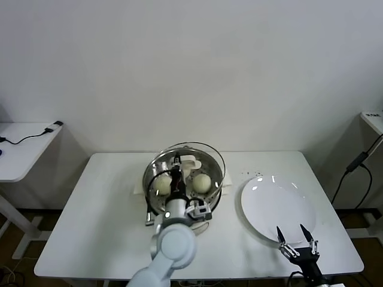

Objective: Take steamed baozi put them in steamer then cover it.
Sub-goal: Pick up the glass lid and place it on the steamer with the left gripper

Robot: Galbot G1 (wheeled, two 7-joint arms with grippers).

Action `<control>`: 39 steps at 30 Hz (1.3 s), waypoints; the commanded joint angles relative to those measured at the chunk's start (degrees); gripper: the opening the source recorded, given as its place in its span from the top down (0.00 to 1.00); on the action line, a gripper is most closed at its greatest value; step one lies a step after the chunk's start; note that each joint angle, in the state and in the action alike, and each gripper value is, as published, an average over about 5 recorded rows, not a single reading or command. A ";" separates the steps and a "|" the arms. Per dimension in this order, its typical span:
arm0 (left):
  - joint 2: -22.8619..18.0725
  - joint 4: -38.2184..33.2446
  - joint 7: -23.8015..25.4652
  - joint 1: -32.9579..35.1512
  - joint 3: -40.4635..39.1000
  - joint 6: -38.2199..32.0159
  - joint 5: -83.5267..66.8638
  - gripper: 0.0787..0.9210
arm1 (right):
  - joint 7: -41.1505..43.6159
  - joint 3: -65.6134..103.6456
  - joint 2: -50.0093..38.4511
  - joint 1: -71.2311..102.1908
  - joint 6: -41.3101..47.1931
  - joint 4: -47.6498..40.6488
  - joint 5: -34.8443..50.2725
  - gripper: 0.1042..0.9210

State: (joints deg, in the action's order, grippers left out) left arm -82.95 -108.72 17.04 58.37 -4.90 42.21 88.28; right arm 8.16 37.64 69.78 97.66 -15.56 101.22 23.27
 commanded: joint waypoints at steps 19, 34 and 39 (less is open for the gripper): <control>-1.75 6.76 -1.87 -0.05 0.09 -0.20 5.31 0.93 | 0.13 0.74 -0.03 0.39 -1.46 -0.38 0.11 0.12; 0.04 4.05 -0.25 1.05 0.38 -0.52 4.57 0.93 | 0.50 0.19 0.16 0.31 -1.83 -0.70 -0.15 0.12; 0.90 3.35 0.58 1.16 0.23 -1.27 4.38 0.93 | 0.51 0.19 0.21 0.24 -2.46 -0.80 -0.35 0.12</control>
State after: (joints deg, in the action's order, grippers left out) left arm -82.35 -104.96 17.37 59.54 -4.81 41.99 92.51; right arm 8.63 37.86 69.95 97.97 -17.55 100.53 23.05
